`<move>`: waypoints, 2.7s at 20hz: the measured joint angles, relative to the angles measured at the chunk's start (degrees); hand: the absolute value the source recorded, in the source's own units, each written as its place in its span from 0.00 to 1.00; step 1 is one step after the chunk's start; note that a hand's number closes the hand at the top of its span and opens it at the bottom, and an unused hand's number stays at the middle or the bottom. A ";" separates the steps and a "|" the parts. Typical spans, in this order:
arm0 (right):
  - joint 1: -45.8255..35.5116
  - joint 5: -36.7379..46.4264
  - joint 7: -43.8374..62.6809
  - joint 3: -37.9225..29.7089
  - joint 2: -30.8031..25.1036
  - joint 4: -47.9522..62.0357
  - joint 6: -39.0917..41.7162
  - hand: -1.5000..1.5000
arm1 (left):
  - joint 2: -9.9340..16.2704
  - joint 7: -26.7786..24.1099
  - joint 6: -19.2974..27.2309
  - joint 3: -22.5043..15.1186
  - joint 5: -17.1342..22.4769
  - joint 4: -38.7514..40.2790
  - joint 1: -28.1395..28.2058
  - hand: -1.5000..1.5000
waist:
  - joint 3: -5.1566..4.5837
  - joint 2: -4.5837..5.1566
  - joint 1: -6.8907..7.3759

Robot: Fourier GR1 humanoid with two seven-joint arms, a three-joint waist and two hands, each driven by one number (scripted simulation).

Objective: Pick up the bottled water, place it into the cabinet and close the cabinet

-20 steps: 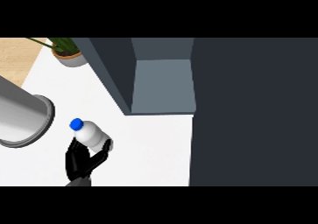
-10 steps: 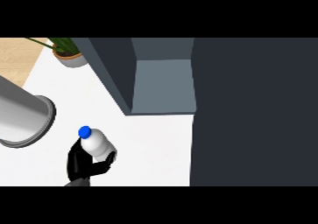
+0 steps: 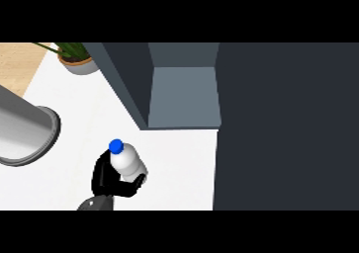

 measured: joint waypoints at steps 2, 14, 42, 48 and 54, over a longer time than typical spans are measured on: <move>1.05 -0.11 -0.66 -0.23 -0.20 -0.11 0.60 0.00 | -0.18 2.20 0.87 -2.20 1.35 -2.45 -0.01 1.00 | -0.05 -0.02 -0.03; -1.56 -0.56 1.76 -0.01 0.90 0.17 -0.18 0.00 | -0.45 15.24 18.84 -16.32 6.54 -18.72 -4.71 1.00 | -0.13 0.08 0.07; -6.54 -3.91 2.26 -6.63 0.72 1.49 2.43 0.00 | -0.22 26.63 43.39 -22.05 9.72 13.09 -45.09 1.00 | -0.16 1.27 -2.79; -7.33 -4.43 2.05 -7.86 0.28 2.13 3.26 0.00 | 0.41 24.32 45.27 -17.87 10.54 21.46 -47.86 1.00 | -0.20 1.69 -3.49; -7.21 -4.85 0.73 -8.55 -0.11 2.78 4.65 0.00 | 1.54 21.42 46.37 -15.53 10.51 26.61 -50.27 0.00 | -0.22 2.06 -4.51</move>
